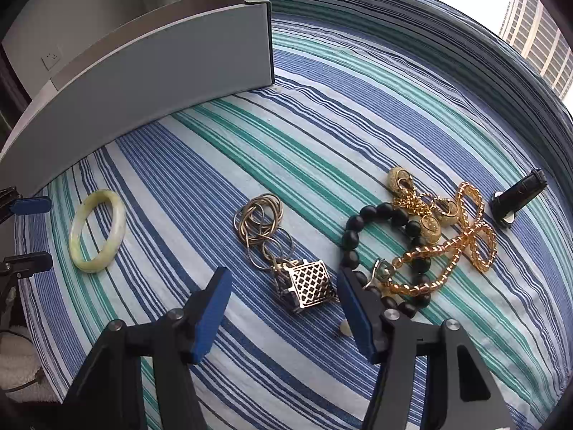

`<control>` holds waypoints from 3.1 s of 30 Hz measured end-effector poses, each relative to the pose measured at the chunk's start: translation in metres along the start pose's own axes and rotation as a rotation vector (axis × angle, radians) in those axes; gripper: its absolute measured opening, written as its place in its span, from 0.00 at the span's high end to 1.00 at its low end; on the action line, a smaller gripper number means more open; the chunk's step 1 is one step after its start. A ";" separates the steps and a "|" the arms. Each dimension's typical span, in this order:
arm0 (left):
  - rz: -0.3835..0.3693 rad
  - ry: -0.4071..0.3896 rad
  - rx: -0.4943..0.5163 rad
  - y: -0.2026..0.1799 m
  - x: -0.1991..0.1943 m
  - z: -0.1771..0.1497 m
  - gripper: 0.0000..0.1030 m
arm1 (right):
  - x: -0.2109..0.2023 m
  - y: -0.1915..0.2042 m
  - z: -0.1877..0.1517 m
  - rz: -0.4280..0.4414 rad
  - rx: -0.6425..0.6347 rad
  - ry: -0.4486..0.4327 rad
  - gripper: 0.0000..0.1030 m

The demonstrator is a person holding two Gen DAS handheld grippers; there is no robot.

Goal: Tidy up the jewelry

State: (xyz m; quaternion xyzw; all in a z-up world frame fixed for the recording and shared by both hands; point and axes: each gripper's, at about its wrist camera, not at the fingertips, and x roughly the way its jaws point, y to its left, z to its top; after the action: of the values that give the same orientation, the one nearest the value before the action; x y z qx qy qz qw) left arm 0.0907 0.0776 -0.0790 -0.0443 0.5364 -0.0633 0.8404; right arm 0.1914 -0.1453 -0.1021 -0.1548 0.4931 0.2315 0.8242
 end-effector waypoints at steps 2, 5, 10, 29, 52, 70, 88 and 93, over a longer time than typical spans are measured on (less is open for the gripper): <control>-0.004 0.002 0.003 -0.002 0.000 -0.001 0.15 | 0.006 -0.001 0.000 0.007 -0.015 0.027 0.40; -0.002 0.000 0.004 -0.002 -0.002 -0.002 0.15 | 0.007 0.003 0.003 -0.015 -0.034 0.033 0.40; -0.009 -0.002 -0.004 -0.003 -0.004 -0.002 0.15 | -0.002 0.012 0.026 0.047 -0.027 -0.034 0.40; 0.000 -0.005 -0.009 0.004 -0.010 -0.012 0.15 | -0.062 0.036 -0.069 0.137 -0.097 -0.007 0.80; 0.034 0.096 0.053 0.008 0.005 -0.019 0.14 | -0.102 0.045 -0.169 0.091 0.243 -0.027 0.51; 0.073 0.093 0.215 -0.028 0.047 0.024 0.04 | -0.104 0.036 -0.174 0.042 0.328 -0.018 0.50; 0.061 0.056 0.222 -0.038 0.052 0.031 0.10 | -0.083 0.047 -0.145 -0.008 0.249 -0.017 0.50; 0.049 0.045 0.244 -0.040 0.049 0.029 0.21 | -0.058 0.037 -0.120 -0.043 0.197 0.009 0.50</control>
State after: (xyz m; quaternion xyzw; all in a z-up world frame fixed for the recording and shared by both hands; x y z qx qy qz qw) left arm 0.1351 0.0303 -0.1048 0.0730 0.5442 -0.1088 0.8287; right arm 0.0591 -0.1850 -0.1077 -0.0846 0.5136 0.1634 0.8381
